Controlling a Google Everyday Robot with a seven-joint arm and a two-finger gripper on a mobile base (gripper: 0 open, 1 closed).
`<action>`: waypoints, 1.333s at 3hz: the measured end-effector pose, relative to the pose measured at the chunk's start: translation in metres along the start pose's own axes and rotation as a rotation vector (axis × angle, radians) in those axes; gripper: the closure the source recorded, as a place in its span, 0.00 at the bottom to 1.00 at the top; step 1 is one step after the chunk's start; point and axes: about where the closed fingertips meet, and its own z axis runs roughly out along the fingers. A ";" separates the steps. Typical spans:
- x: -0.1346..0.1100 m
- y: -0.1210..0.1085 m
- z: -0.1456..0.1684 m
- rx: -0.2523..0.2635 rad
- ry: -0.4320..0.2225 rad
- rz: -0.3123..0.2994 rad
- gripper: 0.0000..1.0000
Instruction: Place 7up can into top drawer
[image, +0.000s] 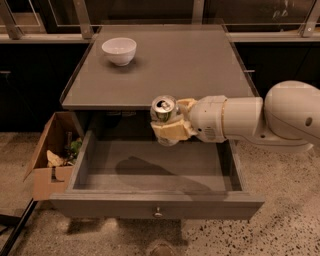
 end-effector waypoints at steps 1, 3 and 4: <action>0.036 -0.014 0.001 -0.035 -0.005 0.039 1.00; 0.102 -0.039 0.009 -0.061 0.062 0.118 1.00; 0.123 -0.049 0.011 -0.027 0.102 0.130 1.00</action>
Offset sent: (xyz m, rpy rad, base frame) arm 0.0302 -0.0502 -0.1063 0.0188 0.1706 0.0324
